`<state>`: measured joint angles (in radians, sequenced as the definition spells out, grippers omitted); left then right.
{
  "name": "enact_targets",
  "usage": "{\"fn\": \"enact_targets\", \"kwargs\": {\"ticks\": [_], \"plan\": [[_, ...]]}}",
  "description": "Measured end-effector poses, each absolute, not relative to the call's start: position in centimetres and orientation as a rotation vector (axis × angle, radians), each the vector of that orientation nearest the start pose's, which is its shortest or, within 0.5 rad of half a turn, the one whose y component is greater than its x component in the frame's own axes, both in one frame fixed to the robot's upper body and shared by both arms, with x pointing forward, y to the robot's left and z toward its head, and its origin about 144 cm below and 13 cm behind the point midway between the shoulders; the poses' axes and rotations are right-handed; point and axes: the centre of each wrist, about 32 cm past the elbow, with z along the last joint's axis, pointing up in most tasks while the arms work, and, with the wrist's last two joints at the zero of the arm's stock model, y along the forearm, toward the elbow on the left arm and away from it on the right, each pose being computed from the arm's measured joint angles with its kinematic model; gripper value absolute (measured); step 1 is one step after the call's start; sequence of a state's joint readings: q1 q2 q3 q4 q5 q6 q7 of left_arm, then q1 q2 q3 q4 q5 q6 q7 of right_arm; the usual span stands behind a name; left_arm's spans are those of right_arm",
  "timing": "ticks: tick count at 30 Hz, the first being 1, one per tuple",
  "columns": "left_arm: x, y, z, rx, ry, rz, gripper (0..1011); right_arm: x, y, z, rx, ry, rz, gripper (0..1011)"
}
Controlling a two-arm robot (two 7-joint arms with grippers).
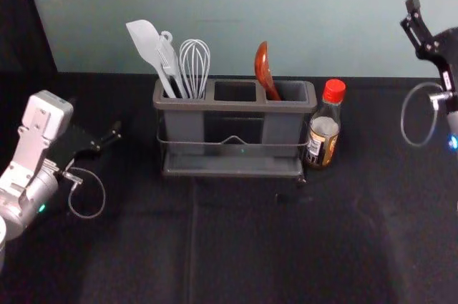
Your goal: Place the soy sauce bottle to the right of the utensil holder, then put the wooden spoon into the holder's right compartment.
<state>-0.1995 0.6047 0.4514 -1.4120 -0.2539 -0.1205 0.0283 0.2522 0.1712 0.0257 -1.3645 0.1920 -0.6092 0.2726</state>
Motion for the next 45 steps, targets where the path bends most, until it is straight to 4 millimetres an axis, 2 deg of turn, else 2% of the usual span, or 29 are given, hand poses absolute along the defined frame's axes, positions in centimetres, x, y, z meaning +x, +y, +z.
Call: {"fn": "enact_targets", "kwargs": {"ticks": [10,24,37,42,45], "plan": [[48.9,31.0,114.0,0.304,-0.285,1.248,1005,51.4,-31.1,117.1,0.096,-0.492,-1.416,1002],[48.9,31.0,114.0,0.304,-0.285,1.248,1005,51.5,-31.9,115.7,-0.266,-0.628,-1.324,1003],[48.9,31.0,114.0,0.304,-0.285,1.248,1005,51.5,-31.5,113.9,-0.386,-0.612,-1.287,1003],[48.9,31.0,114.0,0.304,-0.285,1.248,1005,51.5,-31.4,113.2,-0.382,-0.587,-1.307,1003],[48.9,31.0,114.0,0.304,-0.285,1.248,1005,51.4,-31.3,112.9,-0.332,-0.500,-1.352,1003]]}}
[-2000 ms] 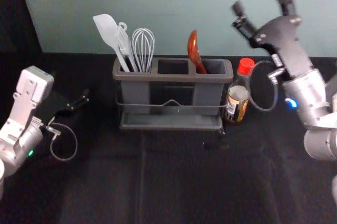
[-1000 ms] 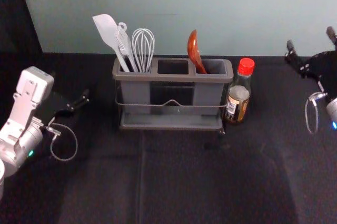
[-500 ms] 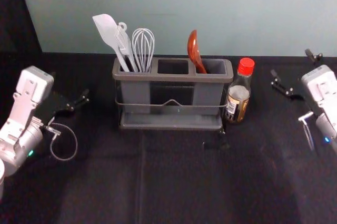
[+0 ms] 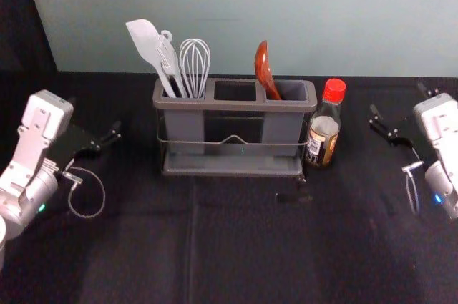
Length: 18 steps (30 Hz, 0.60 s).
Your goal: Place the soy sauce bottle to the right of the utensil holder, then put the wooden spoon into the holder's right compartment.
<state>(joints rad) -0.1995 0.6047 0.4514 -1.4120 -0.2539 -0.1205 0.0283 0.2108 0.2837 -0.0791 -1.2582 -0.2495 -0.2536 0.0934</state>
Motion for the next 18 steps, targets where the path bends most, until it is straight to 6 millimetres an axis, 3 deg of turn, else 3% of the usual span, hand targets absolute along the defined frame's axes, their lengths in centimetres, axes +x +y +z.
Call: {"fn": "enact_targets", "kwargs": {"ticks": [7,18], "plan": [[48.86,30.97,113.98,0.304,-0.285,1.248,1005,51.12,-31.42,112.40,-0.262,-0.344,-1.394,1003],[48.86,30.97,113.98,0.305,-0.285,1.248,1005,51.13,-31.32,112.38,-0.251,-0.305,-1.393,1002]]}}
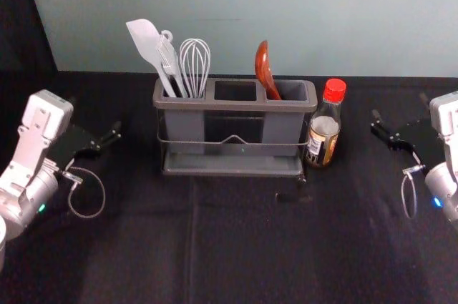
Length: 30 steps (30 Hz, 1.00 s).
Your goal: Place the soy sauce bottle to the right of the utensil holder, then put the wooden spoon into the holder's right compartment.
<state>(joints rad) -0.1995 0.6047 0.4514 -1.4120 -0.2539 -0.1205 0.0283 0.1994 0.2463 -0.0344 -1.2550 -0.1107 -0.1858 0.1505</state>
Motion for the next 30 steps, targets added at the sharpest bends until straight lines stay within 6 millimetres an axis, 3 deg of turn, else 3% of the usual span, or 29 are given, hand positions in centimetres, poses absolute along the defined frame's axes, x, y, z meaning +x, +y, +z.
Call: {"fn": "enact_targets", "kwargs": {"ticks": [30], "plan": [[48.86,30.97,113.98,0.304,-0.285,1.248,1005,51.52,-31.20,112.22,-0.223,-0.339,-1.373,1003]]}}
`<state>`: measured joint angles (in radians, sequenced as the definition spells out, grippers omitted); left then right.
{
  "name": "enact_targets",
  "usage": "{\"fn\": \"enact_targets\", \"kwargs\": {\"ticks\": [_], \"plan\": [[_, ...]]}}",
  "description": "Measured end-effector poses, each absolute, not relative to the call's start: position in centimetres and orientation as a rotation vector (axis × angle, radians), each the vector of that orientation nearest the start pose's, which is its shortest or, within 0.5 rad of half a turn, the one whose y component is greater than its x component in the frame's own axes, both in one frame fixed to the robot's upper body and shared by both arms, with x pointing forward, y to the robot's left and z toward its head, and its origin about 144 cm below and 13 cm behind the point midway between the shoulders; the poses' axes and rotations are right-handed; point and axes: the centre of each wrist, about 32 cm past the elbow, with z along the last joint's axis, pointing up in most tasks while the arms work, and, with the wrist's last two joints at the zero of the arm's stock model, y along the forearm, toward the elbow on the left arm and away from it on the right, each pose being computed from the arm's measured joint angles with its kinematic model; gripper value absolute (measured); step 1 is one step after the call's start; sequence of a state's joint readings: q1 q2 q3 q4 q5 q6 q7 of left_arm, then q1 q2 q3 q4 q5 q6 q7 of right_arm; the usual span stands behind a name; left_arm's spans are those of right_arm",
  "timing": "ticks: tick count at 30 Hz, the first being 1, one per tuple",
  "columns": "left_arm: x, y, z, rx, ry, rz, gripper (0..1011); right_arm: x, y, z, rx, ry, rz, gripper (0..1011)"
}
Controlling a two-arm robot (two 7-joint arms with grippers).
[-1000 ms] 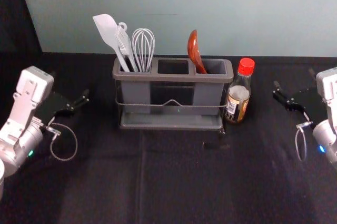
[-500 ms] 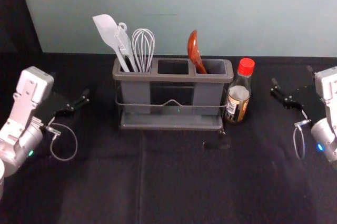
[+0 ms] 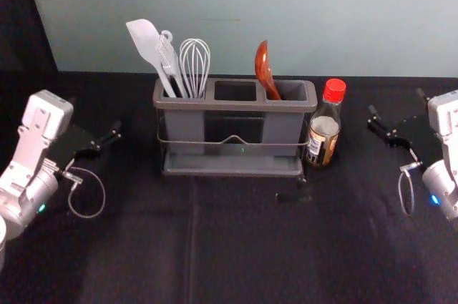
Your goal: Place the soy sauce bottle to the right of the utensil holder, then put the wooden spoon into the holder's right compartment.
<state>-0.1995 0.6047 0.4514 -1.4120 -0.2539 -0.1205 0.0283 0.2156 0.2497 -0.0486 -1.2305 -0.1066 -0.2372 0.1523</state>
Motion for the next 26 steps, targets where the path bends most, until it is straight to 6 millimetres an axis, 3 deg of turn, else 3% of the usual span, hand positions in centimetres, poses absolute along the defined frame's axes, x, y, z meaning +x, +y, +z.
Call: {"fn": "enact_targets", "kwargs": {"ticks": [26], "plan": [[48.86,30.97,113.98,0.304,-0.285,1.248,1005,51.50,-31.20,112.23,-0.224,-0.337,-1.374,1003]]}}
